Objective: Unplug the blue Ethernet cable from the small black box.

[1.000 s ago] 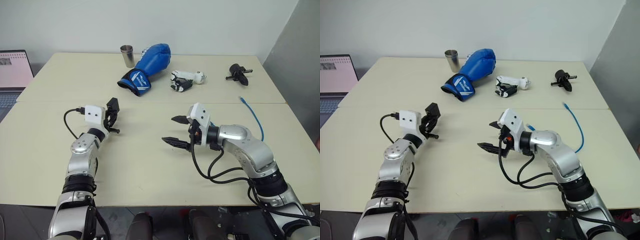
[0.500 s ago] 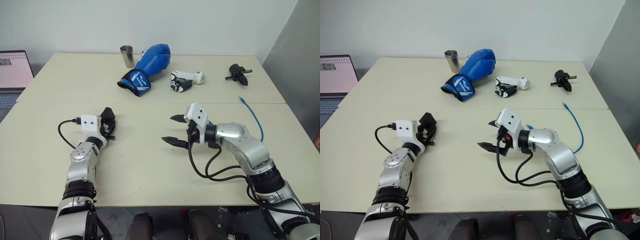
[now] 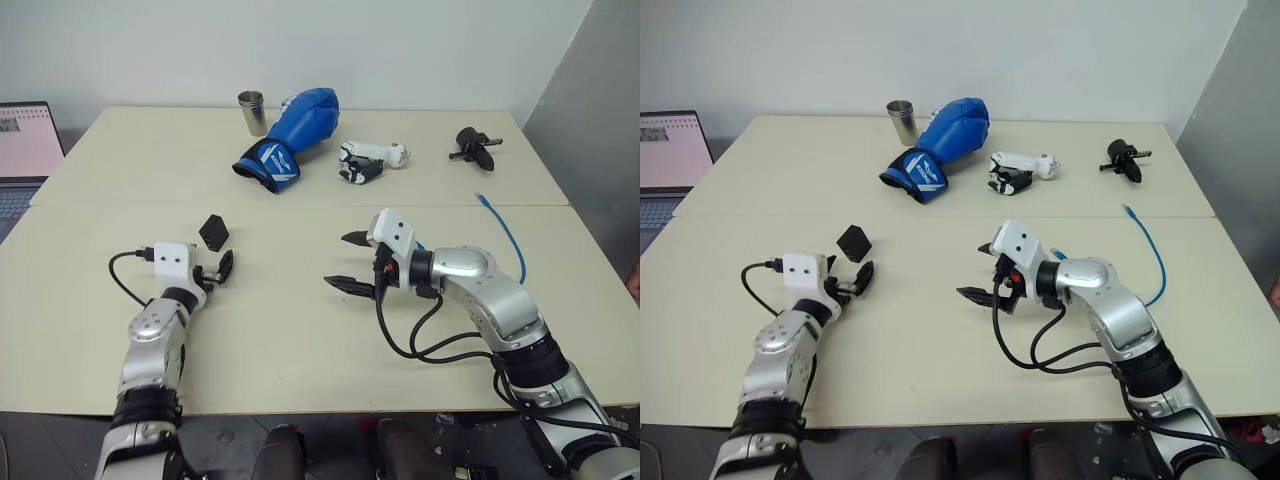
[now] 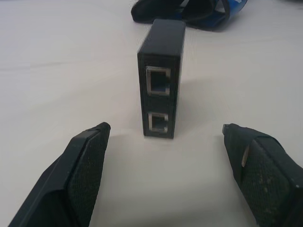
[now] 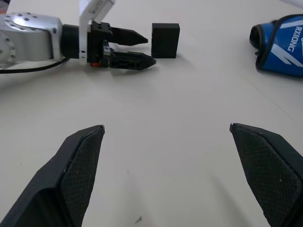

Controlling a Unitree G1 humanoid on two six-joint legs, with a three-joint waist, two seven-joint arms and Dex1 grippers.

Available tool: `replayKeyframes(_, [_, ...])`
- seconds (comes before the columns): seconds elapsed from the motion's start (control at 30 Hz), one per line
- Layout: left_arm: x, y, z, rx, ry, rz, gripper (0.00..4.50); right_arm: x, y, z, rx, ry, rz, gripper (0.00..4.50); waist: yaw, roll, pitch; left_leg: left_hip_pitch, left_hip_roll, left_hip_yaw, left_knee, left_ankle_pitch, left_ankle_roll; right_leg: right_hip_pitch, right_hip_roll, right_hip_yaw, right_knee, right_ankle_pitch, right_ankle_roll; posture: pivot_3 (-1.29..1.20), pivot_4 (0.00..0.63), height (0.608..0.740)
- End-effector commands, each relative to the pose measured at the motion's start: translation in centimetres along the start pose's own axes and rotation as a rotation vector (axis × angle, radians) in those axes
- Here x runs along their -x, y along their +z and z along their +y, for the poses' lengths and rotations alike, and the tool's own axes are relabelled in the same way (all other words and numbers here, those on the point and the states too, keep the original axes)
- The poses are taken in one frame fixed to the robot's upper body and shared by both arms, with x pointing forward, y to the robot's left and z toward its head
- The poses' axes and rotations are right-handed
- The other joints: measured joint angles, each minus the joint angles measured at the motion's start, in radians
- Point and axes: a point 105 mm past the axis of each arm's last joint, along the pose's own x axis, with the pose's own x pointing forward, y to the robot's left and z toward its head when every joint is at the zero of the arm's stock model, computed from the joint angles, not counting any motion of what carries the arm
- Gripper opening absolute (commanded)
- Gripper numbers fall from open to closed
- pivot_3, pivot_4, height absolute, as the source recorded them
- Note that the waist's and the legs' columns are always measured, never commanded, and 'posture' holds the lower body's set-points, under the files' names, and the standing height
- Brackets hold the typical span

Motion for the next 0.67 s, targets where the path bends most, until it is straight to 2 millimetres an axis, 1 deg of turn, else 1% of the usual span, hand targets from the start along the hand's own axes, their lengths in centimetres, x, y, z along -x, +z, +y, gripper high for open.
replayKeyframes(0.03, [2.3,3.5,-0.4,-0.088,-0.162,-0.039,4.05,2.2,0.5,-0.2,0.025,-0.039,-0.039,4.50,0.003,0.000,0.000,-0.001,0.000,-0.001,0.000,0.000,0.000,0.000,0.000,0.000,0.000,0.000,0.000,0.00,0.150,0.740])
replayKeyframes(0.1, [3.2,4.5,-0.1,-0.142,-0.217,-0.012,4.05,3.5,0.4,-0.3,0.032,-0.054,-0.052,4.50,0.008,0.000,0.000,-0.001,0.000,-0.002,0.000,0.000,0.000,0.000,0.000,0.000,0.000,0.000,0.000,0.00,0.150,0.740])
replayKeyframes(0.17, [3.4,5.0,0.7,-0.191,-0.220,0.025,4.05,4.5,0.5,-0.1,0.028,-0.047,-0.071,4.50,0.011,0.000,0.000,-0.001,-0.001,-0.003,0.000,0.000,0.000,0.001,0.000,-0.002,0.000,0.000,0.000,0.00,0.150,0.740])
replayKeyframes(0.23, [3.7,5.7,0.8,-0.195,-0.276,0.060,4.05,5.8,0.8,-0.1,0.045,-0.036,-0.080,4.50,0.008,0.000,0.000,0.001,-0.001,-0.003,0.000,0.000,0.000,0.002,0.000,-0.001,0.000,0.000,0.000,0.00,0.150,0.740])
replayKeyframes(0.33, [4.2,7.3,0.2,-0.184,-0.394,0.056,4.05,7.7,1.3,-0.1,0.057,-0.004,-0.067,4.50,0.004,0.001,0.001,0.001,-0.001,-0.002,0.000,0.000,0.000,0.002,0.000,-0.002,0.000,-0.003,0.005,0.00,0.150,0.740])
replayKeyframes(0.4, [4.8,7.8,-0.2,-0.191,-0.476,0.083,4.05,9.0,1.6,-0.2,0.052,0.023,-0.044,4.50,0.004,0.001,0.001,0.001,0.000,-0.002,0.000,0.000,0.000,0.002,0.001,-0.002,-0.001,-0.003,0.005,0.00,0.150,0.740])
replayKeyframes(0.47, [5.3,8.4,-0.4,-0.216,-0.539,0.097,4.05,10.4,1.7,-0.9,0.044,0.014,-0.018,4.50,0.004,0.001,0.001,0.001,0.000,-0.002,0.000,0.000,0.000,0.002,0.001,-0.001,-0.001,-0.003,0.005,0.00,0.150,0.740])
replayKeyframes(0.57, [5.6,8.9,-0.1,-0.223,-0.570,0.126,4.05,11.4,1.7,-1.8,0.053,-0.003,0.017,4.50,0.004,0.001,0.001,0.001,0.000,-0.001,-0.001,0.000,0.000,0.002,0.001,-0.001,-0.001,-0.003,0.004,0.00,0.150,0.740])
replayKeyframes(0.67, [5.5,9.1,0.3,-0.224,-0.575,0.132,4.05,11.6,1.5,-2.2,0.066,-0.018,0.038,4.50,0.003,0.001,0.001,0.001,0.000,-0.001,-0.001,0.000,0.000,0.001,0.001,-0.001,-0.001,-0.003,0.004,0.00,0.150,0.740])
